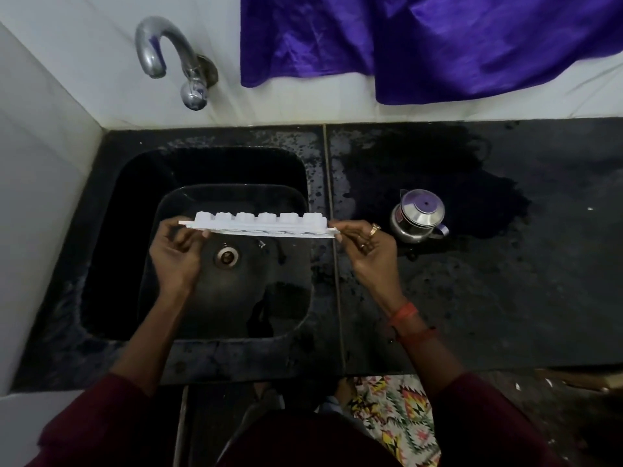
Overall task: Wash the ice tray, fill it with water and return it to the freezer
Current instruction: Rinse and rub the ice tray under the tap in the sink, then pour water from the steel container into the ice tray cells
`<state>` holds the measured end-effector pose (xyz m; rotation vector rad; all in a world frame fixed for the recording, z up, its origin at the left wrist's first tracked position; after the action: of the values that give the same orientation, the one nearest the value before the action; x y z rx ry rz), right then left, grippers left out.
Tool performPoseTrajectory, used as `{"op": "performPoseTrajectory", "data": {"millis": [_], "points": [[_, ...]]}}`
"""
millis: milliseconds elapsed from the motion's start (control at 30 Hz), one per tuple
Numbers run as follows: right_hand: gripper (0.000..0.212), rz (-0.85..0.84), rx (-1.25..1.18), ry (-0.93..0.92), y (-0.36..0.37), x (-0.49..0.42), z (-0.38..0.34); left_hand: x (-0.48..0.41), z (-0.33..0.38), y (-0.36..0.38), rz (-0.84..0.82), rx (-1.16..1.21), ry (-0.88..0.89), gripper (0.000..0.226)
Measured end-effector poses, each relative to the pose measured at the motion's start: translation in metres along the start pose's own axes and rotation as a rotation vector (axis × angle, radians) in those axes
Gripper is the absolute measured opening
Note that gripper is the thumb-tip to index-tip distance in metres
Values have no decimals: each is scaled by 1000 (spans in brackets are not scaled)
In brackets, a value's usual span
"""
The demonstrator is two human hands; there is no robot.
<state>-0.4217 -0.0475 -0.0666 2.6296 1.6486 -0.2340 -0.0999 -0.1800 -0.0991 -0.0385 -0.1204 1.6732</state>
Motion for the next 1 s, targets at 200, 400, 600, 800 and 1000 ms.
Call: {"op": "performPoseTrajectory", "data": {"millis": [200,400,600,800,1000], "points": [[25,-1,-12,28,7,-3,9,3,1,-7,40,4,-12,37],[46,102,28,134,-33,14,25,28,-17,35,-113,-77,-93,34],[43,241,120,271,-102,49,54,66,-42,94,-335,-111,-282,34],[42,312,359,356,-159,83,75,93,-60,135,-501,-108,-395,27],[42,357,506,421,-191,85,79,107,-63,162,-554,-146,-443,27]]}}
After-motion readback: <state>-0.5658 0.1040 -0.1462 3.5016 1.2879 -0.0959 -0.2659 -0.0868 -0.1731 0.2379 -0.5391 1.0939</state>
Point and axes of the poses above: each hand's wrist, its own x-axis away from the middle knuckle, its own y-axis out of the palm, z = x × y, the point moved 7 cm from there along -x, towards the middle knuckle, and after that the axes turned 1 degree about x, right-handed, at the moved point
